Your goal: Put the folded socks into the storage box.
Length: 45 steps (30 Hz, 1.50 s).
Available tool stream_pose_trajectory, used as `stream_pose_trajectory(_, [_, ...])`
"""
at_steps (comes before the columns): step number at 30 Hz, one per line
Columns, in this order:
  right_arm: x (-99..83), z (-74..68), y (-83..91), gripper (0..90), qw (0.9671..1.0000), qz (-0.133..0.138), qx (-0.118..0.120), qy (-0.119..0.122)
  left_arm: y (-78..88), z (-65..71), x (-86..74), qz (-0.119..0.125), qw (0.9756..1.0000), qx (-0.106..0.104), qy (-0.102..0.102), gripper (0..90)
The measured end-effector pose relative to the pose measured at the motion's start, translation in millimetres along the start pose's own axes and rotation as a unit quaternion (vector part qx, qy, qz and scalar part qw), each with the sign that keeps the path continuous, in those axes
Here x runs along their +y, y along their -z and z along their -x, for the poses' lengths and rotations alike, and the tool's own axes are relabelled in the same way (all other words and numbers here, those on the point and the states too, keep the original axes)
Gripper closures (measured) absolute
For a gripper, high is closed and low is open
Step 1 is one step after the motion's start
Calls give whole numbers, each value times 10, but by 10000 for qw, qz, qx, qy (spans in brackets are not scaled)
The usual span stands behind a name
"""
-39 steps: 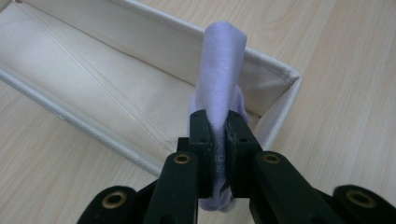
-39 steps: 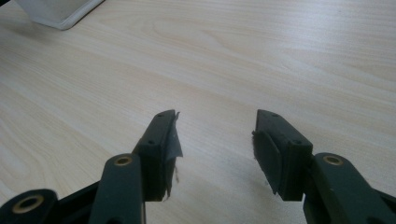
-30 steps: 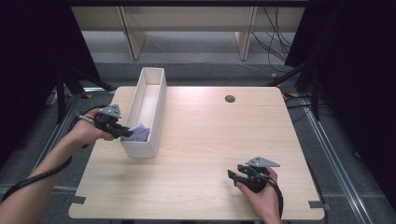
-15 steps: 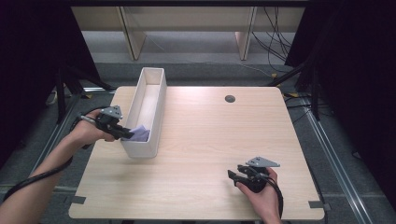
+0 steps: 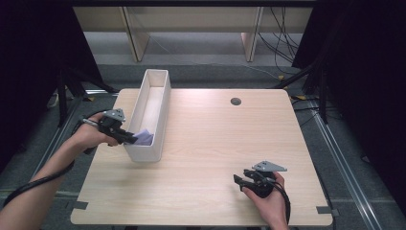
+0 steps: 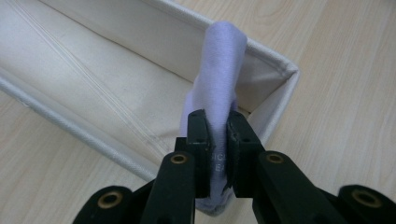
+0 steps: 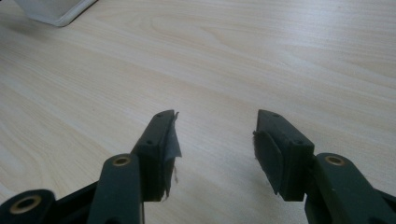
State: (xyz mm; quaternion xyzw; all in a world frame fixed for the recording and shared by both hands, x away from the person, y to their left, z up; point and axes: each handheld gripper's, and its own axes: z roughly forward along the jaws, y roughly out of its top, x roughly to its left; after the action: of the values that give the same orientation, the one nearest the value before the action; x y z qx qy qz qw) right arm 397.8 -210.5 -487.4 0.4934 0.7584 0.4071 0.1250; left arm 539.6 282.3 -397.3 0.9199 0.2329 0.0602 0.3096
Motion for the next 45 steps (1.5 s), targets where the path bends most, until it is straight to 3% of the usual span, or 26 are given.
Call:
stream_pose_trajectory(9, [-2,4,-4,486,10000,-22,-13,1,-10,3,5,6,9999,-1,111,783])
stream_pose_trajectory(16, [-6,-4,-17,484,10000,37,14,-21,-11,19,28,104,9996,110,251,663])
stream_pose_trajectory(17, [-3,-8,-6,483,10000,-52,43,-62,-8,26,44,174,9995,138,228,646])
stream_pose_trajectory(29, [-4,-10,-17,480,9999,-20,108,-72,-56,90,201,315,9990,227,198,595])
stream_pose_trajectory(37, [-3,-10,-16,477,9999,-23,103,-72,-141,88,315,80,9992,377,119,574])
stream_pose_trajectory(41, [2,-4,2,477,9999,-68,46,-62,-202,101,370,68,9993,339,147,586])
stream_pose_trajectory(42, [0,3,-9,477,10000,38,72,-28,-209,89,381,11,9994,334,84,597])
stream_pose_trajectory(43, [0,3,-9,477,10000,38,72,-28,-233,100,388,83,9992,335,208,597])
stream_pose_trajectory(45, [8,19,6,477,10000,25,14,93,-236,83,402,-56,9993,345,120,622])
